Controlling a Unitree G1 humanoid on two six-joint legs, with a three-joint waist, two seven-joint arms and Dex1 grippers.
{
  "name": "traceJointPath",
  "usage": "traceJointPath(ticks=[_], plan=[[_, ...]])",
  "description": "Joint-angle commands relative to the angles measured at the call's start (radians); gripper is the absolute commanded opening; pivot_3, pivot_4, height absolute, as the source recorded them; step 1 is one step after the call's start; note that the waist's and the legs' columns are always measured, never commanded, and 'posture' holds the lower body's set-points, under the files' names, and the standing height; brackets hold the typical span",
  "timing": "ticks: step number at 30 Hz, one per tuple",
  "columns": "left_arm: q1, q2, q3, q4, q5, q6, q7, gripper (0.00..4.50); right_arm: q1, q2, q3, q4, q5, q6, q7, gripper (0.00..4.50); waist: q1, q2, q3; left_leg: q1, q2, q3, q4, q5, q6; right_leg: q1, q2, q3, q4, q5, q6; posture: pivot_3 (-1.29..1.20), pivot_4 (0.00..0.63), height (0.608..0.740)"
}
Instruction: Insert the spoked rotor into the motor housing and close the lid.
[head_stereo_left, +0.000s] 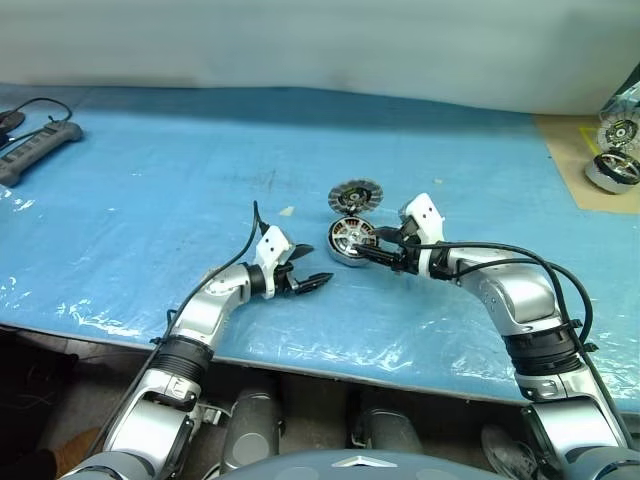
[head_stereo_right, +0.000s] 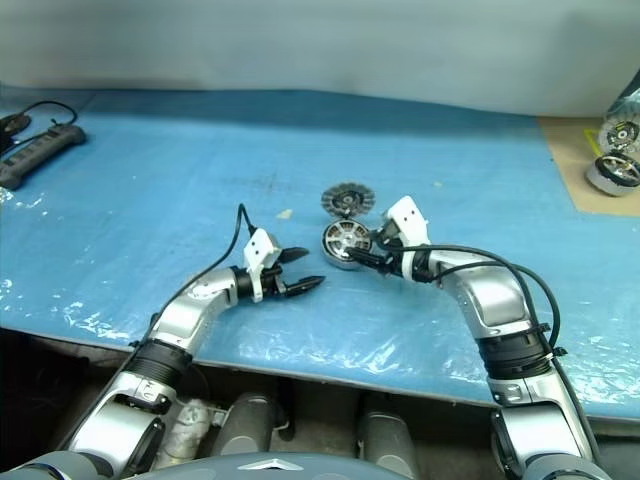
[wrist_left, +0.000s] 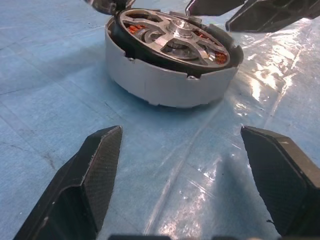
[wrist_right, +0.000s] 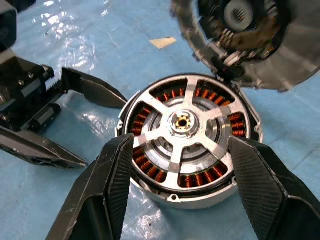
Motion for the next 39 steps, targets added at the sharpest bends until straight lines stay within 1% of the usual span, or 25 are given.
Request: traceJointPath(ticks=[1,2,5,6,7,12,17,20,25,28,31,33,35,39], plan=[[0.009,0.001,0.01,-0.028,-0.011,0.004,-0.002,4.05,-0.031,0.018,-0.079,-0.057,0.079,0.004,0.016,3.19,0.0,0.0,0.0,0.0,0.0,0.0,0.0,0.0,0.0,0.0,0.0,0.0,0.0,0.0,0.0,0.0,0.15,0.74],[0.009,0.0,0.01,-0.027,-0.011,0.003,-0.001,4.05,-0.036,0.027,-0.089,-0.054,0.088,0.004,0.011,3.19,0.0,0.0,0.0,0.0,0.0,0.0,0.0,0.0,0.0,0.0,0.0,0.0,0.0,0.0,0.0,0.0,0.15,0.74],[0.006,-0.001,0.012,-0.022,-0.011,0.002,-0.001,4.05,-0.046,0.047,-0.081,-0.025,0.069,-0.014,-0.007,2.57,-0.001,0.0,0.0,0.0,0.0,0.0,0.0,0.0,0.0,0.0,0.0,0.0,0.0,0.0,0.0,0.0,0.15,0.74],[0.004,-0.002,0.013,-0.019,-0.011,0.001,-0.001,4.05,-0.049,0.055,-0.076,-0.016,0.064,-0.018,-0.012,2.27,0.0,0.0,0.0,0.0,0.0,0.0,0.0,0.0,0.0,0.0,0.0,0.0,0.0,0.0,0.0,0.0,0.15,0.74],[0.003,-0.002,0.013,-0.017,-0.011,0.001,-0.001,4.05,-0.051,0.066,-0.065,0.001,0.053,-0.026,-0.018,1.85,0.0,0.0,0.0,0.0,0.0,0.0,0.0,0.0,0.0,0.0,0.0,0.0,0.0,0.0,0.0,0.0,0.15,0.74],[-0.001,-0.002,0.016,-0.013,-0.011,0.001,-0.002,4.05,-0.083,0.123,-0.018,0.069,0.005,-0.052,-0.05,0.06,-0.002,0.0,0.0,0.0,0.0,0.0,0.0,0.0,0.0,-0.001,0.0,0.0,0.0,0.0,0.0,0.0,0.15,0.74],[0.005,0.0,0.017,-0.024,-0.012,0.007,-0.004,4.05,-0.137,0.176,-0.03,0.119,0.006,-0.056,-0.069,0.02,-0.002,0.0,0.0,0.0,0.0,0.0,0.0,0.0,-0.001,-0.001,0.0,0.0,0.0,0.0,0.0,0.0,0.15,0.74],[0.008,0.002,0.017,-0.032,-0.012,0.011,-0.004,4.05,-0.146,0.17,0.007,0.139,-0.03,-0.07,-0.062,0.02,-0.002,0.0,0.0,0.0,0.0,0.0,0.0,0.001,-0.001,-0.001,0.0,0.0,0.0,0.0,0.0,0.0,0.15,0.74],[0.01,0.003,0.017,-0.036,-0.012,0.015,-0.006,4.05,-0.164,0.119,0.158,0.264,-0.21,-0.119,-0.072,0.02,-0.003,0.0,0.0,0.0,0.0,0.0,0.0,0.001,-0.002,-0.001,0.0,0.0,0.001,0.0,0.0,0.0,0.15,0.74],[0.013,0.003,0.017,-0.042,-0.012,0.017,-0.007,4.05,-0.151,0.078,0.243,0.301,-0.294,-0.165,-0.047,0.02,-0.003,0.0,0.0,0.002,0.0,0.0,0.0,0.001,-0.001,0.002,0.0,0.0,0.001,0.0,0.0,0.0,0.15,0.74],[0.015,0.003,0.017,-0.047,-0.012,0.021,-0.007,4.05,-0.139,0.067,0.262,0.317,-0.326,-0.167,-0.051,0.02,-0.001,0.0,-0.001,0.007,0.0,0.0,0.0,0.0,-0.001,0.007,0.0,0.0,0.0,0.0,0.0,0.0,0.15,0.74],[0.017,0.002,0.018,-0.05,-0.012,0.023,-0.006,4.05,-0.124,0.056,0.272,0.297,-0.328,-0.158,-0.025,0.02,-0.001,0.0,-0.001,0.012,0.0,0.0,0.0,0.0,-0.001,0.012,0.0,0.0,-0.002,0.0,0.0,0.0,0.15,0.74],[0.018,0.002,0.019,-0.052,-0.012,0.025,-0.006,4.05,-0.115,0.022,0.322,0.287,-0.393,-0.205,-0.02,0.02,0.002,-0.001,-0.001,0.016,0.0,0.0,-0.001,0.0,-0.001,0.016,0.0,0.0,-0.004,0.0,0.0,0.0,0.15,0.74],[0.017,0.003,0.018,-0.051,-0.013,0.027,-0.011,4.05,-0.136,0.021,0.322,0.278,-0.412,-0.232,-0.012,0.02,0.003,-0.002,-0.001,0.021,-0.001,0.0,-0.004,0.0,-0.001,0.021,-0.001,0.0,-0.006,-0.001,0.001,0.0,0.15,0.74]])
